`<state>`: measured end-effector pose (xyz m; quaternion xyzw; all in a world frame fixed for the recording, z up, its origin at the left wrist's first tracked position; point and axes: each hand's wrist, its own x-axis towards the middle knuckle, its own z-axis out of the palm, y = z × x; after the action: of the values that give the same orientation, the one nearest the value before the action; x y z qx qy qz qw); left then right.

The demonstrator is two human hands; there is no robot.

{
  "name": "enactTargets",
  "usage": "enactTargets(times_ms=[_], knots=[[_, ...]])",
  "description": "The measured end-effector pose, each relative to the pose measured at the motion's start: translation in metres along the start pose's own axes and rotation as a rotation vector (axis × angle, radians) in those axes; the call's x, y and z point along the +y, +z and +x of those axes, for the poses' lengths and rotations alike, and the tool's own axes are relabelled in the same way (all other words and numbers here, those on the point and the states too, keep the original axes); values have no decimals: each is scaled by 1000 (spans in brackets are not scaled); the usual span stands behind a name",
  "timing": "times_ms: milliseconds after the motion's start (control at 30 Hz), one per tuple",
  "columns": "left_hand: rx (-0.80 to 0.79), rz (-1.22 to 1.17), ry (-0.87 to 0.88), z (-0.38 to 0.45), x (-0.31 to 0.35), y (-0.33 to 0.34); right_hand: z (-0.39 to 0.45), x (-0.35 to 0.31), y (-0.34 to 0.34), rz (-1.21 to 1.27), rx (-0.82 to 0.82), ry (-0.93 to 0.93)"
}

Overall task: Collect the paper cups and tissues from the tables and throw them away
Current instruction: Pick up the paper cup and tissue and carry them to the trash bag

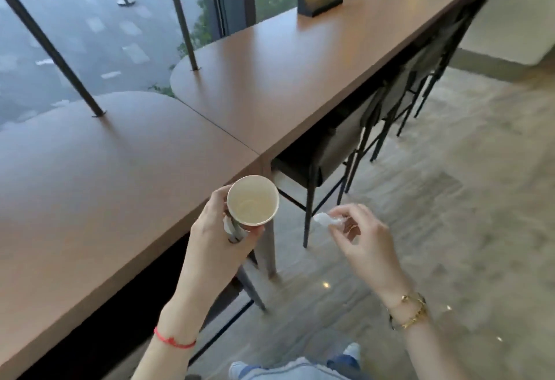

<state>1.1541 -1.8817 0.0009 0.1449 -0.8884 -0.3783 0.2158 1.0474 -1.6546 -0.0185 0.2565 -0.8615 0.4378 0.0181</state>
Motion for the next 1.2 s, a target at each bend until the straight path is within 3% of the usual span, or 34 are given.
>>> enactTargets(times_ms=[367,700,933,1200], knots=[[-400,-189,254,18,165,247,-98,165,-197,-190,399,344],[-630,-229,405,39,265,392,-143,250,-301,-223,657,600],[-755,-202,531,88,337,521,-131,335,-378,-264,767,726],[-851,-262,661,160,461,685,-74,440,-517,-341,902,793]])
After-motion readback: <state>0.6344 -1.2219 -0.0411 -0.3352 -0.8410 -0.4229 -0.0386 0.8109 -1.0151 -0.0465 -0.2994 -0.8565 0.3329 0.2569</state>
